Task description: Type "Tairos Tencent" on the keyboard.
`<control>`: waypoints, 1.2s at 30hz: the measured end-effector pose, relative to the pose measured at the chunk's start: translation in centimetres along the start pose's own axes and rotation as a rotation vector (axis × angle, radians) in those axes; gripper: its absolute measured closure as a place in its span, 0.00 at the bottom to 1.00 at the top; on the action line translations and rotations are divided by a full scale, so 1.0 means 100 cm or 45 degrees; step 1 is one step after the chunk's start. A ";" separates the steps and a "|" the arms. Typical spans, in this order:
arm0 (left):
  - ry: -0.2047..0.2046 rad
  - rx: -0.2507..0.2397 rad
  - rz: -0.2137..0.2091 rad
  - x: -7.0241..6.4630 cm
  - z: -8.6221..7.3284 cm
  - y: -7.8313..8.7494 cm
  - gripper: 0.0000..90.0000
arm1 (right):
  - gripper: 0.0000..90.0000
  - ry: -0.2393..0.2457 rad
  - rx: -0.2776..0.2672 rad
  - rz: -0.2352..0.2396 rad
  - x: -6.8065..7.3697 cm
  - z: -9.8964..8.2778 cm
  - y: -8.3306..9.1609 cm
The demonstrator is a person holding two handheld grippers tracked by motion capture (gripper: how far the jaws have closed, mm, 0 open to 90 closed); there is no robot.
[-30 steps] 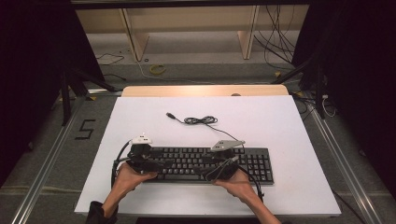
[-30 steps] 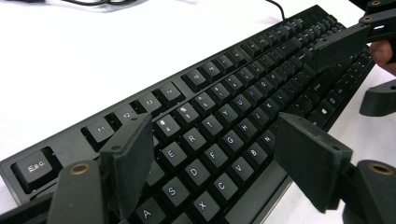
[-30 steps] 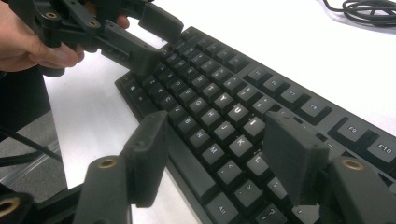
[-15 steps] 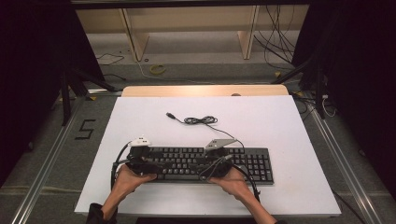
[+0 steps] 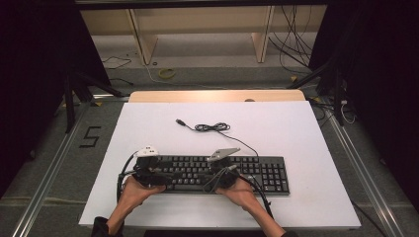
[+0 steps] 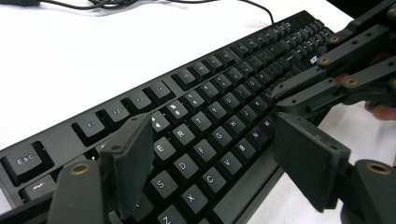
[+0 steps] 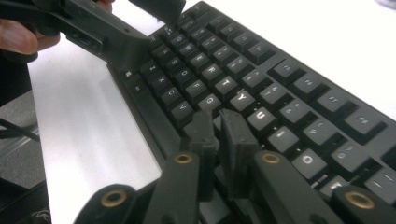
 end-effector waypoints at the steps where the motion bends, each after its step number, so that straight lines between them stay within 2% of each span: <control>1: 0.007 -0.001 -0.001 -0.001 0.000 0.000 0.32 | 0.96 0.003 0.006 0.000 0.000 0.000 -0.002; 10: 0.020 -0.007 -0.014 -0.001 -0.003 0.002 0.32 | 1.00 0.025 0.045 -0.015 0.001 -0.002 -0.012; 28: 0.022 -0.005 -0.019 -0.002 -0.006 0.001 0.32 | 1.00 0.040 0.098 -0.032 0.000 -0.008 -0.021; 36: 0.024 -0.002 -0.017 -0.001 -0.006 0.001 0.32 | 1.00 0.038 0.094 -0.039 0.001 -0.008 -0.021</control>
Point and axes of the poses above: each handheld gripper's, and its own axes: y roughly backward along the jaws, z roughly out of its top, x roughly to its left, the point moved 8 cm from there along -y, roughly forward along the jaws, and after that the axes turned 4 degrees about z, right-handed, at the moved point
